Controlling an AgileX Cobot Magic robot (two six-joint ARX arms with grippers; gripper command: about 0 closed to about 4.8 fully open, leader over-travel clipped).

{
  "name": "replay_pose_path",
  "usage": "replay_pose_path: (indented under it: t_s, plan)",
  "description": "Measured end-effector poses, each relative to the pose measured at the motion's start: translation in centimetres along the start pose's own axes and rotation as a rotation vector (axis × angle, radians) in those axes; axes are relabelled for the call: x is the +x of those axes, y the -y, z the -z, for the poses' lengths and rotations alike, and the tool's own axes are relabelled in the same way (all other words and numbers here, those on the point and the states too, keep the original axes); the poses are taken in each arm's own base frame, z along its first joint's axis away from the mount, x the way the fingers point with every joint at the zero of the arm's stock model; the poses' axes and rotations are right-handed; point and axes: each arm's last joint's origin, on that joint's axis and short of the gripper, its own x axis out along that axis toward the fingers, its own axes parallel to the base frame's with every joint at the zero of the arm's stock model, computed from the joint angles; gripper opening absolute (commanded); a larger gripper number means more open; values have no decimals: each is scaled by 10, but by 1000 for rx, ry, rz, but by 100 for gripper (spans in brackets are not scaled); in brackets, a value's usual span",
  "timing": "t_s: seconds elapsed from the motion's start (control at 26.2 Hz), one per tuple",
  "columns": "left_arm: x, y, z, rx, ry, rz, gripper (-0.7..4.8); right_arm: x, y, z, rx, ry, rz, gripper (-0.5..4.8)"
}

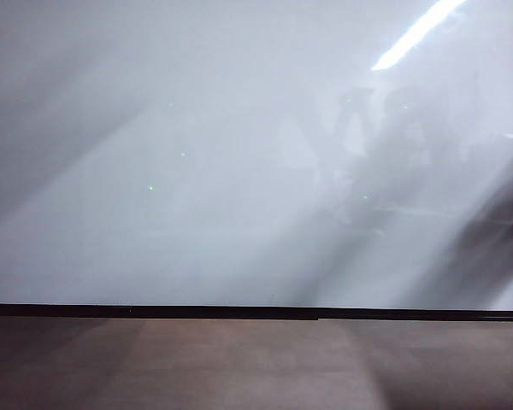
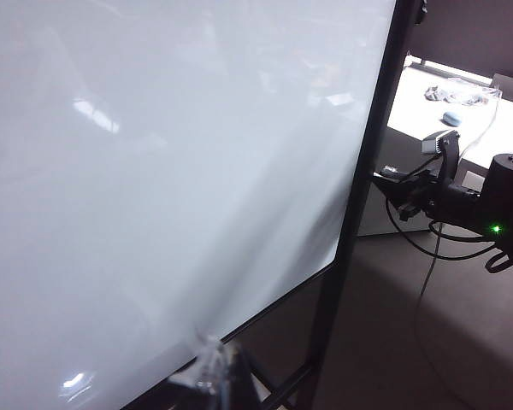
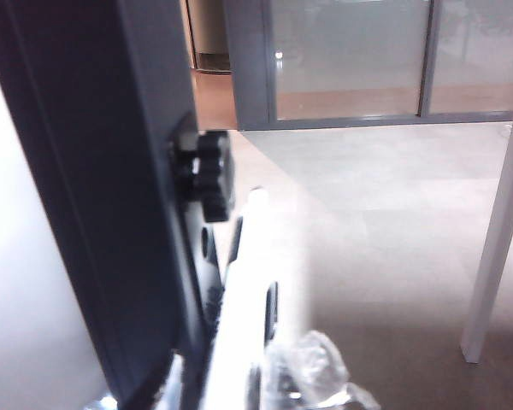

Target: Reach to the right to find the marker pen, pick it up, and write the number 3 on the whiteboard.

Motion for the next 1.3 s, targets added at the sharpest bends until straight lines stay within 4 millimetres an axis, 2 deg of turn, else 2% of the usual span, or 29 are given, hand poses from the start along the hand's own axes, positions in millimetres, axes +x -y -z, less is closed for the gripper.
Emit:
replay_pose_path:
  t_s: [0.08,1.3]
  plan:
    - [0,0,0,0,0,0,-5,0,0,0,0,0,-2,154]
    - [0,0,0,0,0,0,-5,0,0,-1,-4,6,-3,153]
